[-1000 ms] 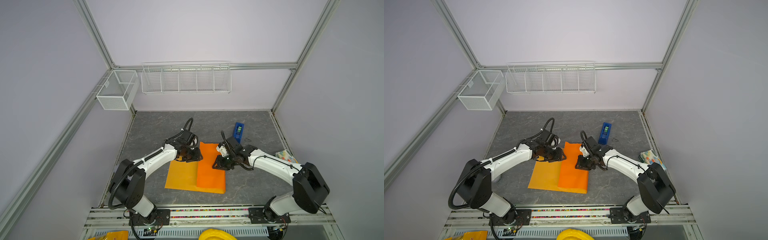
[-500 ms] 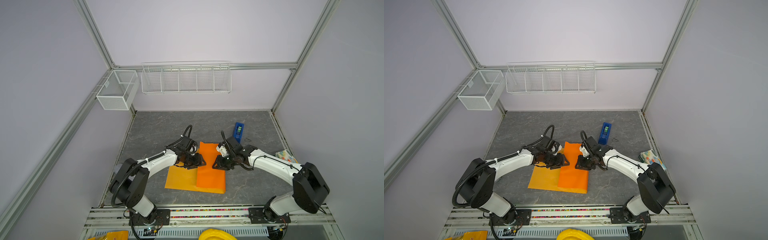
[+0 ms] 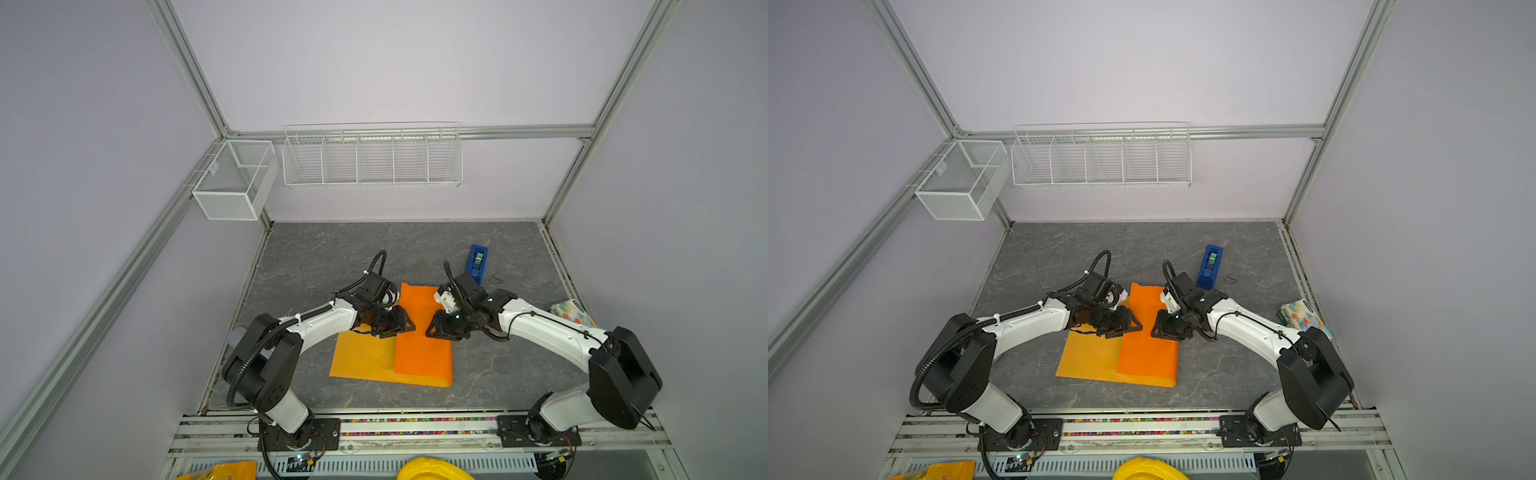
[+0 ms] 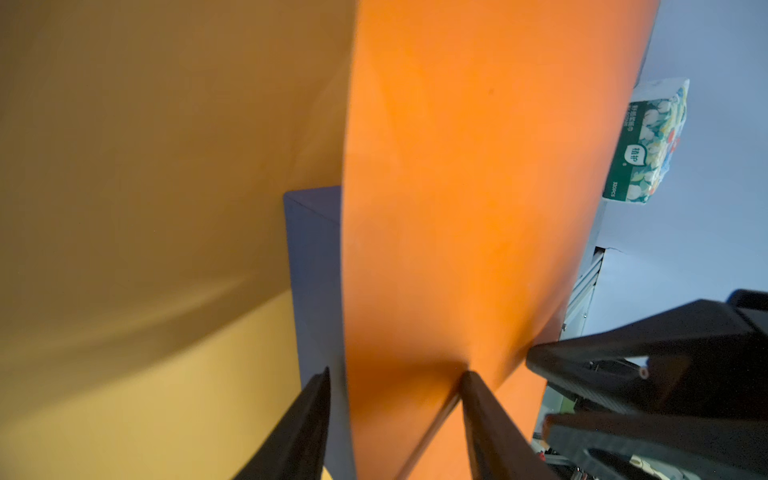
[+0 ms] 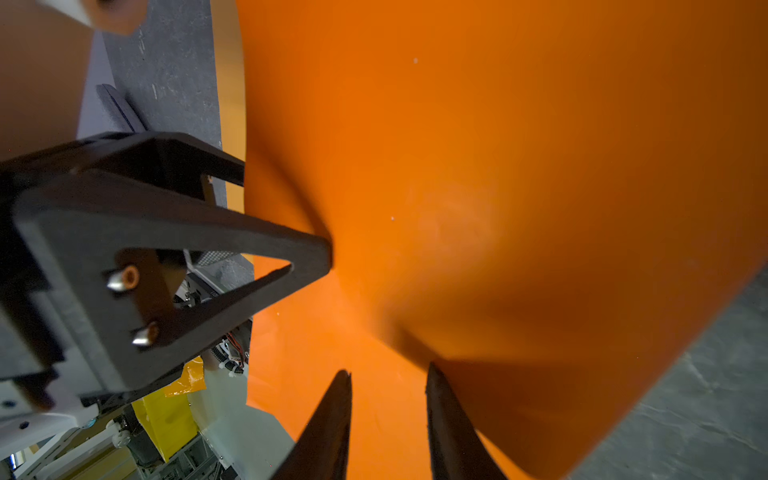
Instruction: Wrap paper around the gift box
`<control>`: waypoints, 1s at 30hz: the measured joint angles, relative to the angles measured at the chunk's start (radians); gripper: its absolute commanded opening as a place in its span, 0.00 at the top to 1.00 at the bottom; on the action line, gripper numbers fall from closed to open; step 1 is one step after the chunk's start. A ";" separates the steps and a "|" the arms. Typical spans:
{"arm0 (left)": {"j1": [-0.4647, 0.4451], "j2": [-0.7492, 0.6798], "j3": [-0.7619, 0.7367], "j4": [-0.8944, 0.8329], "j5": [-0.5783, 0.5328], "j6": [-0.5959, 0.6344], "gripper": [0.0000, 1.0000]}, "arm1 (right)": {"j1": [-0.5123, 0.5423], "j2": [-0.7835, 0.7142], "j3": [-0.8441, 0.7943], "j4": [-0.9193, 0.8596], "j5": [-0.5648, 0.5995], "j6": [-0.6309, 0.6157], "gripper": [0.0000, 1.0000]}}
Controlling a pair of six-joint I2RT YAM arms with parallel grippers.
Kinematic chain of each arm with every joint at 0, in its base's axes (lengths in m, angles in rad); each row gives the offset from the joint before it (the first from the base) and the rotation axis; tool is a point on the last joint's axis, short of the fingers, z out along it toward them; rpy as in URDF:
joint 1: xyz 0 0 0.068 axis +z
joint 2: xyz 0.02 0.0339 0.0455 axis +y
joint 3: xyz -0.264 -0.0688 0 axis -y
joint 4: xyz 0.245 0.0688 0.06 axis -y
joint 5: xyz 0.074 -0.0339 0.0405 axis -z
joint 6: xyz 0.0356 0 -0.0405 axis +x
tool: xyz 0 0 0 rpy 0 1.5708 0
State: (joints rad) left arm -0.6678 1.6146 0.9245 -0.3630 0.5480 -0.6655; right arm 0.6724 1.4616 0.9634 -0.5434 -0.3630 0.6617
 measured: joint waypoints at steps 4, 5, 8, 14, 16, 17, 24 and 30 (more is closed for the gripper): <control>0.001 0.005 -0.008 0.024 0.016 -0.005 0.51 | -0.039 -0.079 0.001 -0.053 0.047 -0.009 0.55; 0.002 0.005 -0.010 0.028 0.018 -0.005 0.52 | -0.051 -0.100 0.001 -0.064 0.063 -0.009 0.52; 0.001 0.007 -0.021 0.056 0.031 -0.011 0.54 | -0.095 -0.148 -0.016 -0.069 0.085 -0.012 0.44; 0.001 0.007 -0.056 0.136 0.063 -0.039 0.58 | -0.137 -0.113 -0.114 -0.035 0.042 -0.006 0.32; 0.001 0.007 -0.064 0.154 0.070 -0.047 0.59 | -0.137 -0.082 -0.125 -0.023 0.024 -0.005 0.31; 0.001 0.007 -0.067 0.162 0.072 -0.050 0.60 | -0.137 -0.068 -0.129 -0.014 0.017 -0.005 0.31; 0.003 0.007 -0.088 0.209 0.084 -0.072 0.62 | -0.139 -0.040 -0.188 0.124 -0.066 0.034 0.38; 0.008 0.016 -0.084 0.211 0.097 -0.076 0.63 | -0.148 -0.039 -0.206 0.162 -0.094 0.084 0.43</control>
State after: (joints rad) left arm -0.6598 1.6302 0.8410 -0.1524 0.6449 -0.7418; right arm 0.5247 1.4223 0.7578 -0.3813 -0.4572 0.7452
